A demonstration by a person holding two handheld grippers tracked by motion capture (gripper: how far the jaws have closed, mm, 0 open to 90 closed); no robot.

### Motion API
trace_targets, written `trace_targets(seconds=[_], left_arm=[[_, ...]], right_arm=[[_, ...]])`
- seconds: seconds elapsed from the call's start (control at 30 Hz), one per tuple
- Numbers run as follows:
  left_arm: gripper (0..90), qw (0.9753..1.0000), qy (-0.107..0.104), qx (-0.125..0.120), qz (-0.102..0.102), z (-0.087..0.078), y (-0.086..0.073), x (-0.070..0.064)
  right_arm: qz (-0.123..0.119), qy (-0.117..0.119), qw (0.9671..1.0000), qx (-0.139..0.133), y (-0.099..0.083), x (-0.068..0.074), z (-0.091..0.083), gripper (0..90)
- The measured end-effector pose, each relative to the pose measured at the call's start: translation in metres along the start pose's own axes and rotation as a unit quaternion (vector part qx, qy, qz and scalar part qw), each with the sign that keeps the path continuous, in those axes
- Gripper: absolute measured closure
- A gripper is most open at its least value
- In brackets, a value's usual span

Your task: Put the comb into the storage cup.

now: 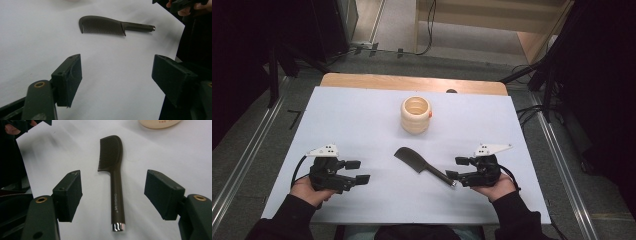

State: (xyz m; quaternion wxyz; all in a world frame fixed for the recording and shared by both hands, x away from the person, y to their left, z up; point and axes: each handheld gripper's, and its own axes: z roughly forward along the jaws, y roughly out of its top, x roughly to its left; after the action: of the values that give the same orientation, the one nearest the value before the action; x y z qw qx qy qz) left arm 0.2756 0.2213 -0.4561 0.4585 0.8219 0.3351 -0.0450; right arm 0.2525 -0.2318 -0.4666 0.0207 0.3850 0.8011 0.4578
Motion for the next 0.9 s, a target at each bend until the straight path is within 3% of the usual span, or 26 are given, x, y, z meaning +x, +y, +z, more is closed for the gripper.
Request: trace_targets(seconds=[0.4,0.9], left_arm=[[25.4,1.0,0.001,0.001,0.0,0.0,0.0,0.0],[25.3,1.0,0.0,-0.003,-0.004,-0.001,0.0,0.001]], right_arm=[[0.011,-0.023,0.9996,-0.011,-0.021,-0.003,-0.027,26.2],[0.018,-0.026,0.9994,-0.011,-0.011,-0.006,-0.023,23.2]])
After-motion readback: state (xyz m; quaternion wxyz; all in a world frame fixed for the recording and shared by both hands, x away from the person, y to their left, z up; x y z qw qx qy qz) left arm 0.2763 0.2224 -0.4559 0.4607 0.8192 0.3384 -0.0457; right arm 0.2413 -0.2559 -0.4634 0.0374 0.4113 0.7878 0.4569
